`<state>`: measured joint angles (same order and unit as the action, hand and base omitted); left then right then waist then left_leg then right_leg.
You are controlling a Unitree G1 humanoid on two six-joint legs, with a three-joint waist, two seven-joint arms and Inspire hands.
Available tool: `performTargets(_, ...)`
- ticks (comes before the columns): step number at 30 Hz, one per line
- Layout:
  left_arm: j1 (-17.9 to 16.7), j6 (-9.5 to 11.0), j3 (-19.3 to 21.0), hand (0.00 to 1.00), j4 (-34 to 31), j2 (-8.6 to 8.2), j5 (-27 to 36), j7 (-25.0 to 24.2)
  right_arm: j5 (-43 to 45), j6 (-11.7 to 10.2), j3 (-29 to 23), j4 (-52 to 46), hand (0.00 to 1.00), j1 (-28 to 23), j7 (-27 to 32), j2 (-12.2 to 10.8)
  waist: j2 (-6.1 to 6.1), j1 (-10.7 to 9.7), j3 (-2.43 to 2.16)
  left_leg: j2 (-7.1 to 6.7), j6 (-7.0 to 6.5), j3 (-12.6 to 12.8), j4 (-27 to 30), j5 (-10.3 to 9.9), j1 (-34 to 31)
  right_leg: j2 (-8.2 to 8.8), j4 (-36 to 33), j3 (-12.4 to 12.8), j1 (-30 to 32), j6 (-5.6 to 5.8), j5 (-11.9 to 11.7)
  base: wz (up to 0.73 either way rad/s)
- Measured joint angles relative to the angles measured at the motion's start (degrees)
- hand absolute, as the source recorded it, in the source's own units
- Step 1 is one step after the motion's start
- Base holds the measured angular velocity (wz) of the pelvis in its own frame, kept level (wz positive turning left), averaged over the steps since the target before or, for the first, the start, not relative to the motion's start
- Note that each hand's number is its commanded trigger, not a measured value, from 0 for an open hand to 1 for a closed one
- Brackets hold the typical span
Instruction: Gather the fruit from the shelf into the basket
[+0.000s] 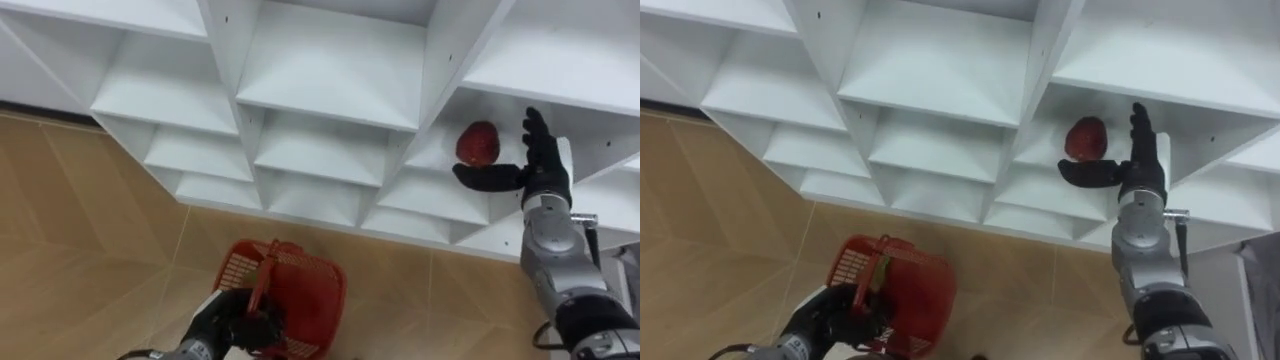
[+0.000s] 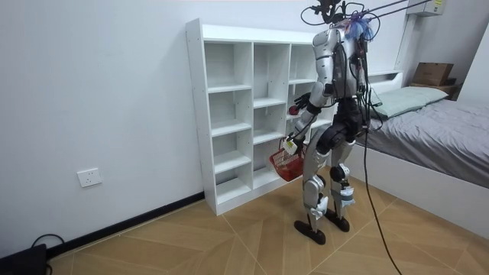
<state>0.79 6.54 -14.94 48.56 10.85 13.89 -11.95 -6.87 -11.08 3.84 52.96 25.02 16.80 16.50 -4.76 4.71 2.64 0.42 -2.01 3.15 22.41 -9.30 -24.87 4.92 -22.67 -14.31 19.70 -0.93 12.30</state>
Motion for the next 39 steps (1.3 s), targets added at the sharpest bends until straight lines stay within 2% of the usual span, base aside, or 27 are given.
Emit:
performTargets(9, 1.5, -0.3, -1.1, 1.00, 1.0, 0.16, 0.0, 0.1, 2.6, 0.5, 1.7, 0.9, 0.00, 0.9, 2.3, 0.0, -0.05, 0.3, 0.13, -0.06, -0.02, -0.1, 0.1, 0.1, -1.5, 0.06, -0.2, 0.0, 1.5, -0.04, 0.0, 0.00)
performTargets(13, 2.0, -0.3, -1.2, 1.00, 1.6, 0.20, 0.1, 0.1, 2.6, 0.7, 1.7, 1.3, 0.00, 1.0, 3.1, 0.0, -0.41, 0.4, 0.39, -0.22, -0.08, -0.1, 0.0, 0.2, -1.8, 0.20, -0.2, 0.0, 1.8, -0.03, 0.0, 0.00)
performTargets(16, 2.8, -0.3, -2.9, 1.00, 1.6, 0.62, 0.1, 0.1, 2.6, 0.7, 1.8, 1.4, 0.00, 1.3, 3.4, 0.2, -0.43, 0.5, 0.40, -0.30, -0.21, 0.1, 0.2, 0.3, -2.7, 0.39, -0.8, 0.2, 3.0, -0.01, 0.0, 0.00)
performTargets(20, 3.6, -0.4, -3.4, 1.00, 1.6, 0.57, 0.0, 0.1, 2.6, 1.9, 2.4, 2.7, 0.00, 3.4, 3.7, 0.6, -0.42, 0.6, 0.41, -0.30, -0.37, 0.7, 0.5, 0.4, -4.1, 0.67, -2.1, 0.7, 5.1, 0.05, 0.1, -0.04)
performTargets(28, 4.4, -2.5, -3.4, 1.00, 0.7, 0.52, 0.0, 0.1, 1.2, 3.4, 2.4, 4.0, 0.00, 6.3, 4.3, 1.2, -0.37, 0.8, 0.45, -0.40, -0.61, 1.4, 0.4, 0.6, -4.6, 0.91, -2.7, 1.4, 6.2, 0.06, 0.1, -0.03)
performTargets(32, 5.1, -2.5, -3.4, 1.00, -0.2, 0.50, 0.0, 0.1, -0.1, 3.7, 2.4, 4.0, 0.00, 6.6, 5.0, 2.2, -0.35, 1.4, 0.45, -0.43, -0.61, 1.4, 0.4, 0.6, -4.6, 0.98, -3.1, 1.5, 6.5, 0.08, 0.1, -0.01)
performTargets(39, 5.7, -2.9, -3.5, 1.00, -0.1, 0.44, 0.2, 0.2, -2.0, 3.7, 2.8, 4.0, 0.00, 6.8, 5.6, 2.3, 0.01, 2.0, 0.69, -0.44, -0.62, 1.4, 0.3, 0.7, -4.6, 0.98, -3.0, 1.5, 6.4, 0.08, 0.1, 0.00)
